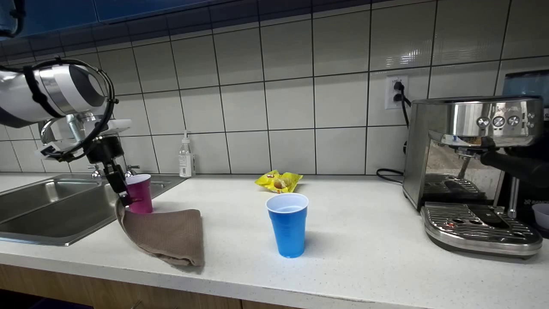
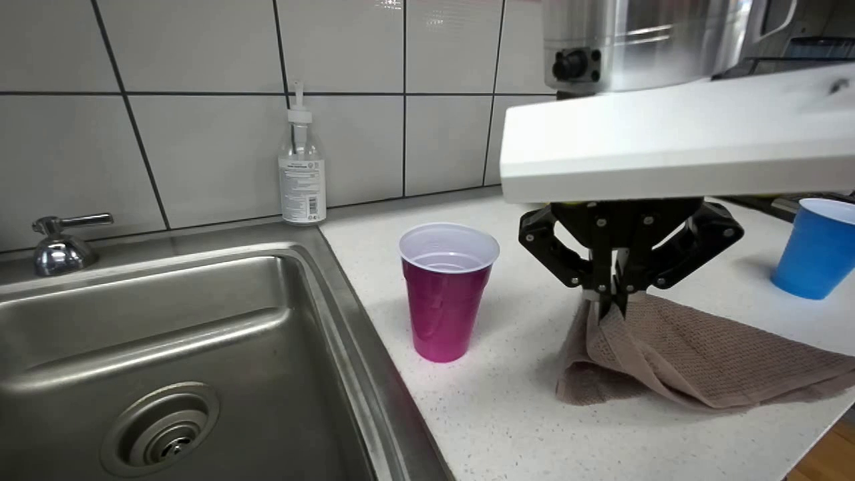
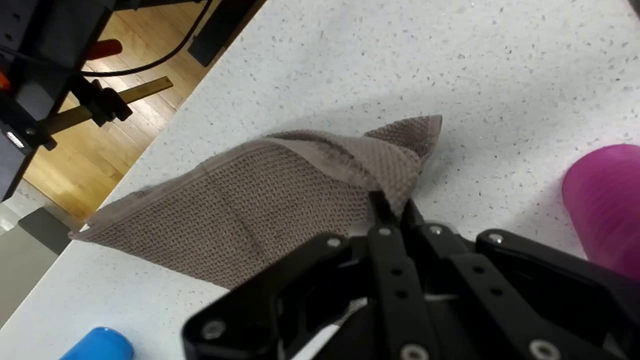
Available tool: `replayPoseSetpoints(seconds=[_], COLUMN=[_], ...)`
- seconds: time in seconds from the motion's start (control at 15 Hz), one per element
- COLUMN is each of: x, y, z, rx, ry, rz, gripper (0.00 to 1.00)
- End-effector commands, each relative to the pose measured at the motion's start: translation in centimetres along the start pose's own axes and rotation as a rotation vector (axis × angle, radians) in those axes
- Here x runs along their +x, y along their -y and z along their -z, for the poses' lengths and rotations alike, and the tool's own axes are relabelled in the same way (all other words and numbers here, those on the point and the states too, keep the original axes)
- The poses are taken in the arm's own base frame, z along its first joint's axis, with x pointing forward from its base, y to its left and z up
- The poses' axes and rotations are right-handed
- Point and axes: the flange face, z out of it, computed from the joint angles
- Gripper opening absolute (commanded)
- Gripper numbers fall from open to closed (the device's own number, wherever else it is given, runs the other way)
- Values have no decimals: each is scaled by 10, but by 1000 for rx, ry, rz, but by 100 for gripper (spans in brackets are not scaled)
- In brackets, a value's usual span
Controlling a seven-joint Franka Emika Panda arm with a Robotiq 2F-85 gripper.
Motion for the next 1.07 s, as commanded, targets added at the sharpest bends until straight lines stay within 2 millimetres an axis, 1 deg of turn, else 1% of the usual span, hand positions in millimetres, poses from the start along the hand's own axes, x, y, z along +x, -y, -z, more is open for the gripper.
replayPoseSetpoints(seconds=[0.0,0.27,0.33,0.67,0.73,1.0], x=[0,-2,-3,1,2,7], y=[13,18,19,19,19,15], z=[0,-6,-7,-10,-10,-8], rx=[-18,-32,-35,-38,-36,-30], ry=[-32,-37,-37,-27,-25,-19], rz=[-31,-36,-35,-37,-39,-44], gripper=[1,1,24,59,68,98])
